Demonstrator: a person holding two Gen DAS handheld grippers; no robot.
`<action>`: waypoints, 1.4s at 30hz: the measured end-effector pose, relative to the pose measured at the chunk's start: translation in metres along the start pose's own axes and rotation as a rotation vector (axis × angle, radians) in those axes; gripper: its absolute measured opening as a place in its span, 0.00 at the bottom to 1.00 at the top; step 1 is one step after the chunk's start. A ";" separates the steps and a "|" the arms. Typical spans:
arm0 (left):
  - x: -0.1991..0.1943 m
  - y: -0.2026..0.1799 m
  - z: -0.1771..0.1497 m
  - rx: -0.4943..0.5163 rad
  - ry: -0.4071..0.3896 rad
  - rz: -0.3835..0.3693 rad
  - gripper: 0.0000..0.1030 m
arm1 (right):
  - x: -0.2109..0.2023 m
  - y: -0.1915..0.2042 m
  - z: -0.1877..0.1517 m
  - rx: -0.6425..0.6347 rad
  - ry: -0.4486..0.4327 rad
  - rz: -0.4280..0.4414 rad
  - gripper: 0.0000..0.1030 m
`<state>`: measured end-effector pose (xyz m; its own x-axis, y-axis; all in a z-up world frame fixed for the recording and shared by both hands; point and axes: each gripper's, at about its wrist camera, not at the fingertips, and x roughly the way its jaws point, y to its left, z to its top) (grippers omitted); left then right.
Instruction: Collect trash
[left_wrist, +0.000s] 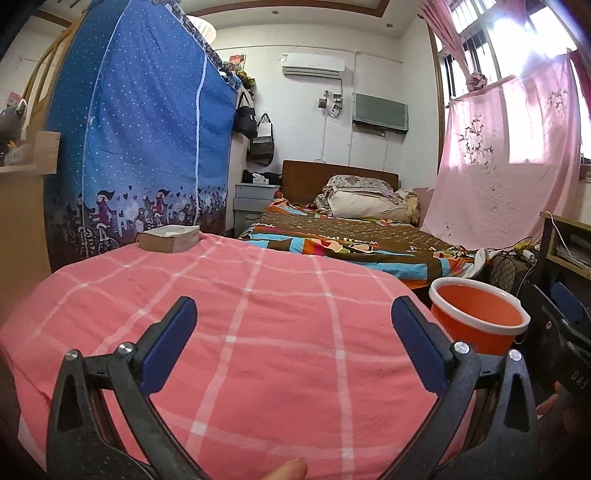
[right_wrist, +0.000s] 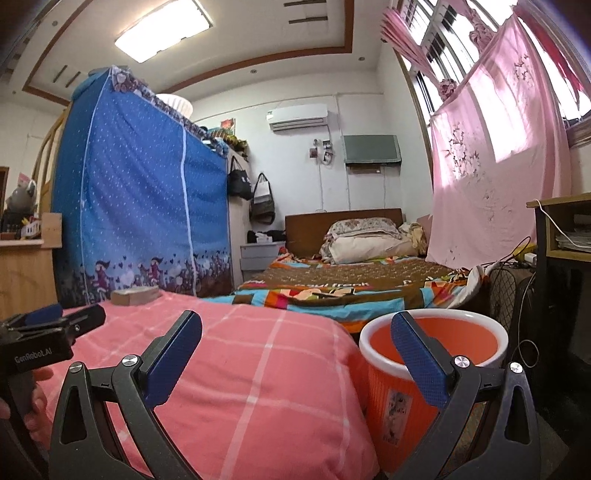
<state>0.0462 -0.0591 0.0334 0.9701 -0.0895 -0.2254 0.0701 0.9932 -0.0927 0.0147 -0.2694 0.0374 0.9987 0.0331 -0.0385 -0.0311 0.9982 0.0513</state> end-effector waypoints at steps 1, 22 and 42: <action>-0.001 0.000 -0.002 0.001 0.000 0.002 1.00 | 0.000 0.001 -0.001 -0.006 0.003 0.002 1.00; 0.002 0.006 -0.007 -0.014 0.012 0.019 1.00 | 0.007 0.004 -0.008 -0.019 0.036 0.012 1.00; 0.002 0.009 -0.008 -0.019 0.012 0.024 1.00 | 0.010 0.004 -0.012 -0.016 0.048 0.012 1.00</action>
<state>0.0473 -0.0508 0.0244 0.9685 -0.0670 -0.2397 0.0425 0.9935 -0.1059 0.0237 -0.2645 0.0254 0.9952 0.0472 -0.0854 -0.0443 0.9984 0.0362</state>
